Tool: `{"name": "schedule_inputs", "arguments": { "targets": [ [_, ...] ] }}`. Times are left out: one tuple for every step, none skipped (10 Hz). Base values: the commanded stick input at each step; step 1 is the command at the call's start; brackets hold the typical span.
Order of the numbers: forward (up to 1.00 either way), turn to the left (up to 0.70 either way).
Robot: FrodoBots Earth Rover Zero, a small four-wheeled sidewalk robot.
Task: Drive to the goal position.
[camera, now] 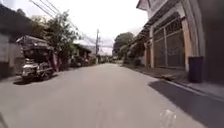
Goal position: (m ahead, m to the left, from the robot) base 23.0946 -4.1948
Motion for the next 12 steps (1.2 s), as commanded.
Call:
{"name": "schedule_inputs", "arguments": {
  "targets": [
    [1.0, 0.0],
    [1.0, 0.0],
    [1.0, 0.0],
    [1.0, 0.0],
    [1.0, 0.14],
    [1.0, 0.17],
    [1.0, 0.0],
    [1.0, 0.0],
    [1.0, 0.0],
    [1.0, 0.0],
    [1.0, 0.0],
    [1.0, 0.0]
  ]
}}
